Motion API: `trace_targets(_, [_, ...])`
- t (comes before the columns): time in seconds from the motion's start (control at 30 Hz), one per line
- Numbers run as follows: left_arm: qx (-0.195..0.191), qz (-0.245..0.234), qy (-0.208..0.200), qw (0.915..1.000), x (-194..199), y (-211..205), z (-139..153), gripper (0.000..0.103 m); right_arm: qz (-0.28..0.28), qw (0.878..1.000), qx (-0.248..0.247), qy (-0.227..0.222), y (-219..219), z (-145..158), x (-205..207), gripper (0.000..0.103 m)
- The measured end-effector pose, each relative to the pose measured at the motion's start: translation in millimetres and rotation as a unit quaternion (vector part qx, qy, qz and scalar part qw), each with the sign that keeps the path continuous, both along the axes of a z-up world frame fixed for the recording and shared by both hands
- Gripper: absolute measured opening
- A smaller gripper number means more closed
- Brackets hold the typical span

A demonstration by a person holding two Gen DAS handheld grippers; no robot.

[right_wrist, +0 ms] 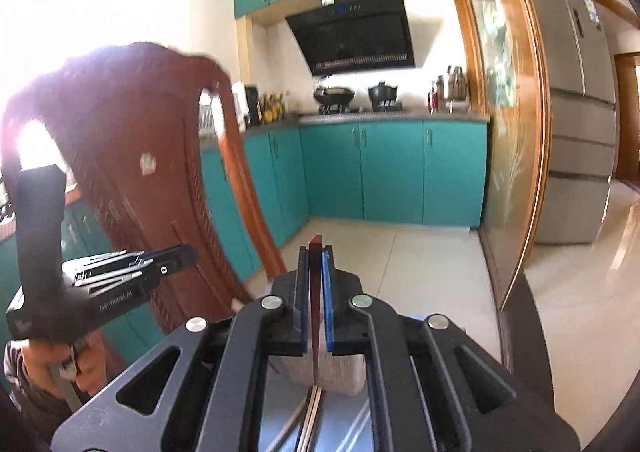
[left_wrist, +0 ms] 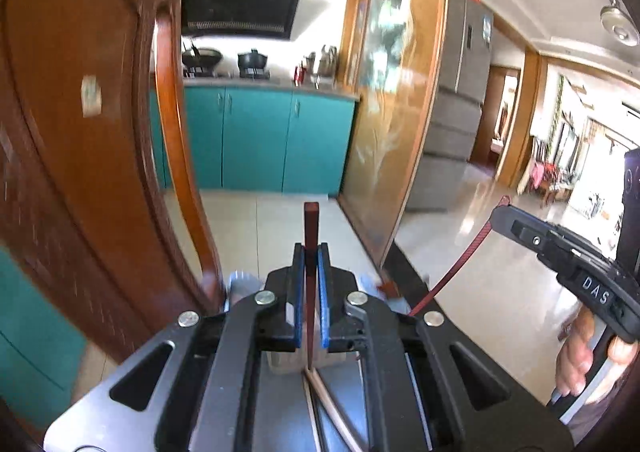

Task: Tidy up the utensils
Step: 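Lower both red chopsticks into the white utensil holder and open both tools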

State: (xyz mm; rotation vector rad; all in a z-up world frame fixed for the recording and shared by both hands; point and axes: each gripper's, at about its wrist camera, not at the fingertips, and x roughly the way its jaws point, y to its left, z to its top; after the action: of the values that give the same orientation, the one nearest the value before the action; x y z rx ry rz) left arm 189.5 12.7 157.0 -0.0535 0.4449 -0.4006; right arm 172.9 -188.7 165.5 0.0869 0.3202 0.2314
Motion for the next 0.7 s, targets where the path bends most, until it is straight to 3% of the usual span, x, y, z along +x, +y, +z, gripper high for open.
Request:
trace_targets(0.1, [-0.017,0.03,-0.028,0.999,17.0,0.5,9.8,0.007,-0.023,0.999,-0.001,-0.024,0.8,13.3,14.7,0.007])
trace_targets(0.23, [-0.036,0.061,-0.034,0.9969,38.2,2.3,-2.6,0.007,-0.051,0.998,0.012,-0.044,-1.0,15.0,31.8,0.007])
trace_targets(0.5, [-0.003,0.069,0.002,0.9976,57.4,-10.8,-55.0,0.007,-0.064,0.998,-0.014,-0.018,12.1,-27.8,54.2,0.007])
trace_targets(0.7, [0.015,0.074,-0.002,0.9971,44.2,-13.3,-68.1,0.011,-0.059,0.998,-0.035,0.013,19.0,-63.7,56.8,0.007])
